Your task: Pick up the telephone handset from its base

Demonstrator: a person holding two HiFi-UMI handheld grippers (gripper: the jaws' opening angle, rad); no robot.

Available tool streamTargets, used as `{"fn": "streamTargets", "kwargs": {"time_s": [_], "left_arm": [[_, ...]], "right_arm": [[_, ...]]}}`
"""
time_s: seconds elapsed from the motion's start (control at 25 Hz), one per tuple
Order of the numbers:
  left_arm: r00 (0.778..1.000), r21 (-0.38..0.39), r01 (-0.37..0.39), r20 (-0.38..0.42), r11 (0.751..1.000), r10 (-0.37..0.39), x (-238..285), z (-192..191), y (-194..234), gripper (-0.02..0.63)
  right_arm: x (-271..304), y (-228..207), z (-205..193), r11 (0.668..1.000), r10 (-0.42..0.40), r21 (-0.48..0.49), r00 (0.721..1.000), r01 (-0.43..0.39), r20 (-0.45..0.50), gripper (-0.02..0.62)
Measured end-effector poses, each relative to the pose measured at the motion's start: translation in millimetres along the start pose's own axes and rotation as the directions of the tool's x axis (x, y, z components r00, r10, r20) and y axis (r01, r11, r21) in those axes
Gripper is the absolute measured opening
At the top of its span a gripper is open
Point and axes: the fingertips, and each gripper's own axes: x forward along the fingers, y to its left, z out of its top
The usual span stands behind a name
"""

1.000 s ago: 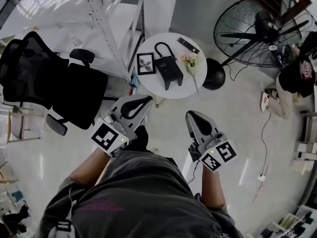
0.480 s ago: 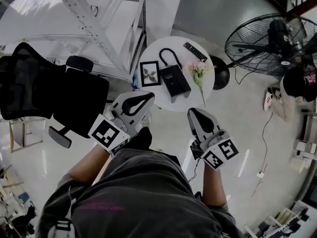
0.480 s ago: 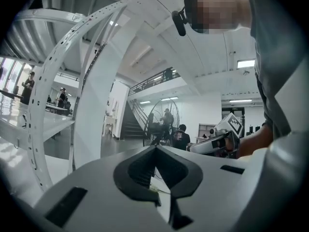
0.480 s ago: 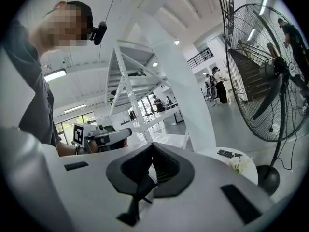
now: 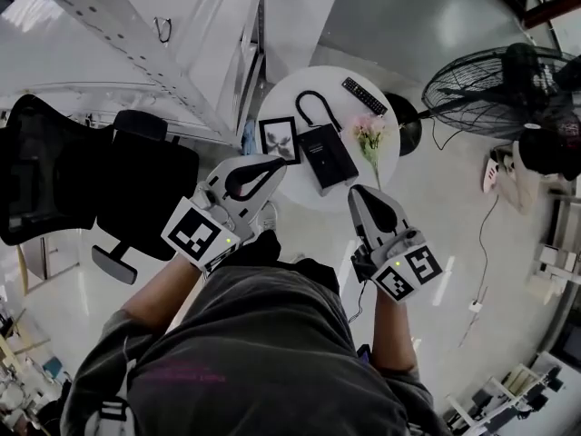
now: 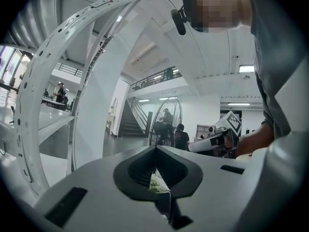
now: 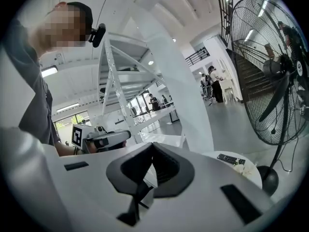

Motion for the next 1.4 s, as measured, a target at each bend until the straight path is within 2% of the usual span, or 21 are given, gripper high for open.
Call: {"fn": "streamTargets", "kwargs": {"time_s": [0.32, 0.52, 0.72, 0.92, 1.08, 1.2, 1.4], "left_arm": [[0.999, -0.050, -0.005, -0.038, 0.999, 0.003, 4.3, -8.4, 19.2, 0.014], [1.000, -0.010, -0.013, -0.007, 1.000, 0.013, 14.9, -8.3, 25.8, 0.014], [0.999, -0.010, -0.037, -0.007, 0.999, 0.037, 29.0, -9.0, 29.8, 0.014], [0.997, -0.010, -0.069, -0.035, 0.998, 0.068, 48.3, -17.5, 33.0, 0.014], [0.991, -0.064, -0.111, -0.087, 0.992, 0.105, 63.5, -31.5, 32.1, 0.014], [0.986, -0.071, -0.141, -0.095, 0.987, 0.134, 75.4, -37.6, 32.8, 0.014], [0.972, -0.112, -0.196, -0.151, 0.974, 0.178, 91.6, -51.5, 31.8, 0.014]], "right_arm": [[23.1, -11.7, 1.4, 1.000, -0.010, 0.012, 1.000, 0.010, -0.015, 0.017], [31.5, -28.0, -0.5, 0.999, -0.011, 0.031, 1.000, 0.012, -0.027, 0.017], [38.5, -55.3, -6.7, 0.998, -0.009, 0.054, 0.999, 0.012, -0.052, 0.017], [47.5, -89.0, -20.7, 0.997, 0.007, 0.078, 0.994, 0.002, -0.106, 0.017], [56.0, -115.2, -38.3, 0.994, 0.038, 0.111, 0.985, -0.019, -0.166, 0.017], [62.5, -133.6, -54.4, 0.982, 0.080, 0.183, 0.975, -0.041, -0.209, 0.017], [73.9, -165.7, -86.3, 0.964, 0.123, 0.264, 0.948, -0.044, -0.294, 0.017]]}}
